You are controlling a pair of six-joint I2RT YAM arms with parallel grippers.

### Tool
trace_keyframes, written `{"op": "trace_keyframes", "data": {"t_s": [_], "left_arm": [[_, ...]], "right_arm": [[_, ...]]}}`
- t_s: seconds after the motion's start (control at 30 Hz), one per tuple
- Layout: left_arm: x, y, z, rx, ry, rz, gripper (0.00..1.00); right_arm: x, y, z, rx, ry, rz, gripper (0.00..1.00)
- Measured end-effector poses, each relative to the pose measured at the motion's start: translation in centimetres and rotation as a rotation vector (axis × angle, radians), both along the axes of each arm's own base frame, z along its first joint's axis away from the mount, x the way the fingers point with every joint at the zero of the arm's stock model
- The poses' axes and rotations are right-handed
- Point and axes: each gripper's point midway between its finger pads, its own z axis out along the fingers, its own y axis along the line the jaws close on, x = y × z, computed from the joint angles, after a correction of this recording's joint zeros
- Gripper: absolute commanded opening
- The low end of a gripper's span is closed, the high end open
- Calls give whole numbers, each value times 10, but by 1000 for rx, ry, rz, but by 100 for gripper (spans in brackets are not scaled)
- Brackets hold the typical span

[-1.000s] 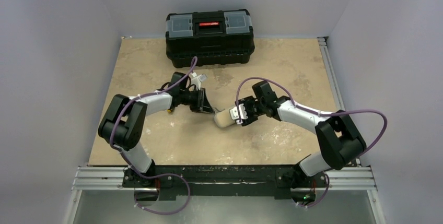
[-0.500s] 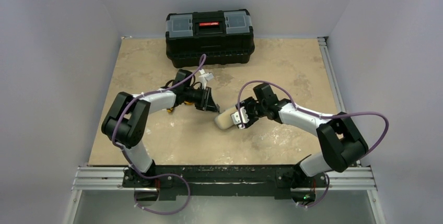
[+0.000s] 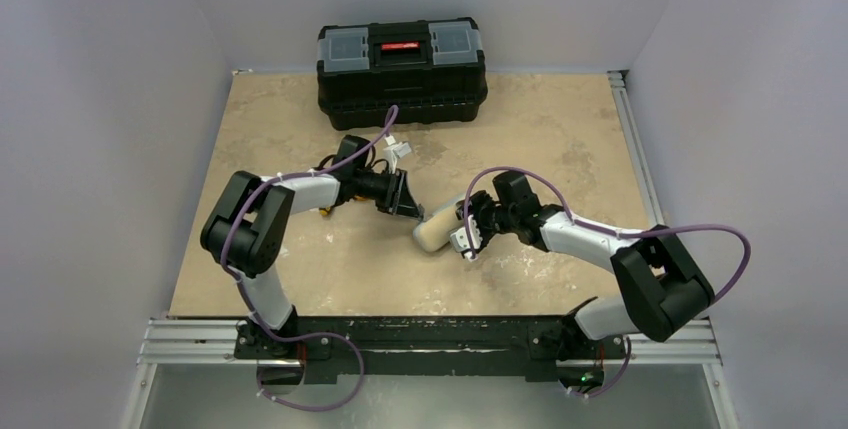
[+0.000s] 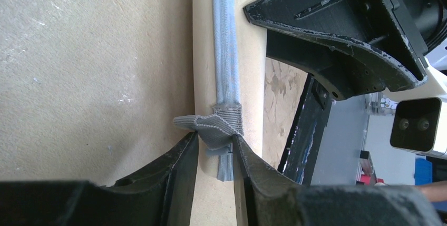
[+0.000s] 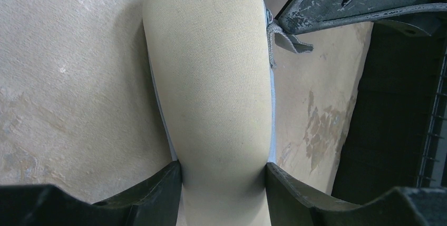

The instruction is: Open the umbrella

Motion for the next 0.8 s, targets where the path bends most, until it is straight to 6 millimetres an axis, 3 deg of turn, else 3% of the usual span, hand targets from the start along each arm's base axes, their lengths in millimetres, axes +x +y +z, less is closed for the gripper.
{"op": "trace_keyframes", "data": {"t_s": [0.2,0.3,0.63,0.8], "left_arm": [[-6,-2,1,-21,12,-25,41],[-11,-1,-1,-25,27,-35,40],[-13,-3,0,-45,39,-27,21],[-11,-4,1,-49,43,-20,6]], "right_arm": [[0,0,0,0,-1,0,26],[0,0,0,0,0,-1,26],[0,0,0,0,-1,-1,26],[0,0,0,0,-1,-1,25]]}}
